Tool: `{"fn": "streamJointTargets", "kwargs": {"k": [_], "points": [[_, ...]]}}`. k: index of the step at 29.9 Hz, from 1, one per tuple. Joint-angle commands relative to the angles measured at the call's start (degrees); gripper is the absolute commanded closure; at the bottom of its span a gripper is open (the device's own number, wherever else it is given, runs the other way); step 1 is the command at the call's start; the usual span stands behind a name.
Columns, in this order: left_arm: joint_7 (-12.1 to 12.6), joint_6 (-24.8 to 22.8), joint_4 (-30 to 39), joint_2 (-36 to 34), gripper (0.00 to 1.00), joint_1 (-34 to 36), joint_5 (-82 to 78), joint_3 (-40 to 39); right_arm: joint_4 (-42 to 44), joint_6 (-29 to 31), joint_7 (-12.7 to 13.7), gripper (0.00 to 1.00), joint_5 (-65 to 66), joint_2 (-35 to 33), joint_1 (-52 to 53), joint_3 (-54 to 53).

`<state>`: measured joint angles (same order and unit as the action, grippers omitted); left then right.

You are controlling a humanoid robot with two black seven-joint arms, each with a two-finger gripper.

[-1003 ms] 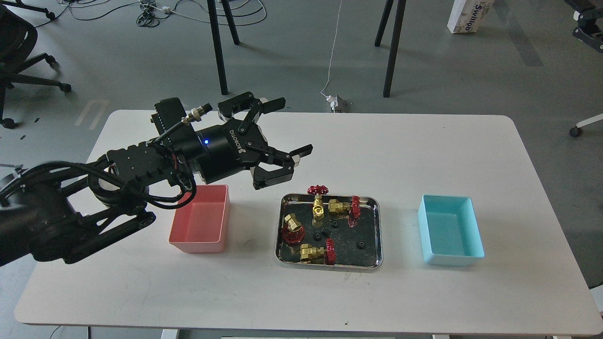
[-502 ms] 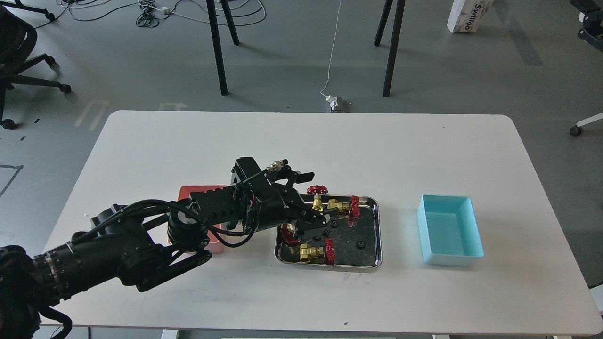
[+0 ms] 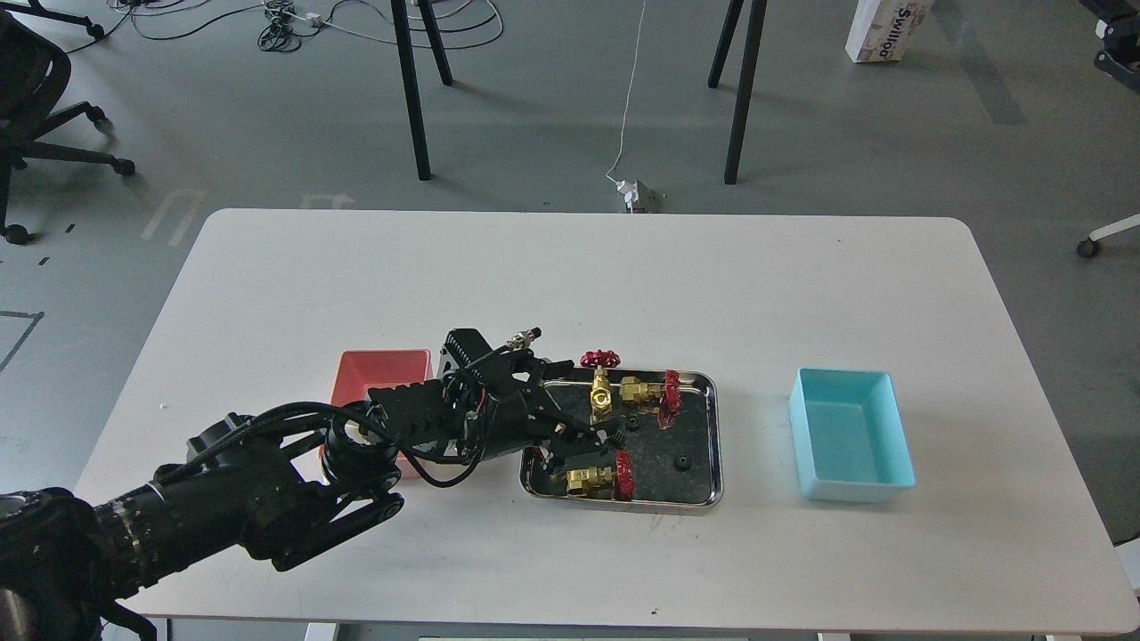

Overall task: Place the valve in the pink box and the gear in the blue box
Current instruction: 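Lower the left gripper onto a red-handled brass valve and grasp it, then carry the valve to the pink box and release it inside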

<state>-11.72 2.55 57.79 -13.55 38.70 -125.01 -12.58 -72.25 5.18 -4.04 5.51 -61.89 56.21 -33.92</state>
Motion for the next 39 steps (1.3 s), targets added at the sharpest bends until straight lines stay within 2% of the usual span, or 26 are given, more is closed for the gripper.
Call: {"fn": "streamJointTargets", "kwargs": {"k": [1,10,14,16,21,25,29,30,36,39], "points": [[-0.2,0.1,-1.4,-0.1,0.00,-0.2,0.0,0.0,0.0,0.0,0.0,0.01,0.0,0.0,0.0,0.0],[-0.6,0.0,-2.1,-0.2,0.00,-1.3,0.0,0.0,0.1,-0.1,0.0,0.01,0.0,0.5,0.0,0.0],[-1.4,-0.3,-2.2,-0.6,0.05,-1.3,0.0,0.0,0.2,-0.1,0.0,0.01,0.0,0.8,0.0,0.0],[-1.5,-0.4,-2.3,-0.7,0.14,-1.3,0.0,0.0,0.5,-0.4,0.0,0.01,0.0,0.8,0.0,0.0],[-1.7,-1.9,-2.3,-0.9,0.25,-1.5,0.0,0.0,0.6,-0.4,0.0,0.01,0.0,1.0,0.0,0.0],[-1.4,-3.3,-2.2,-0.9,0.48,-1.6,0.0,0.0,1.0,-0.4,0.0,0.01,0.0,1.4,0.0,0.0],[-1.1,-6.0,-1.5,-0.9,0.80,-1.3,0.0,0.0,1.7,-0.4,0.0,0.01,0.1,2.0,0.0,0.1],[-1.0,-6.2,-1.4,-0.9,0.83,-1.3,0.0,-0.1,2.0,-0.4,0.0,0.01,0.1,2.2,0.0,0.1],[-0.5,-6.5,1.7,-1.8,0.84,-0.6,0.0,-1.6,4.3,-0.4,0.0,0.01,0.1,3.9,0.0,0.1],[1.7,-7.2,6.1,-5.9,0.83,0.1,0.0,-6.0,5.5,-0.4,0.3,0.01,0.1,4.5,0.1,0.0]]}}
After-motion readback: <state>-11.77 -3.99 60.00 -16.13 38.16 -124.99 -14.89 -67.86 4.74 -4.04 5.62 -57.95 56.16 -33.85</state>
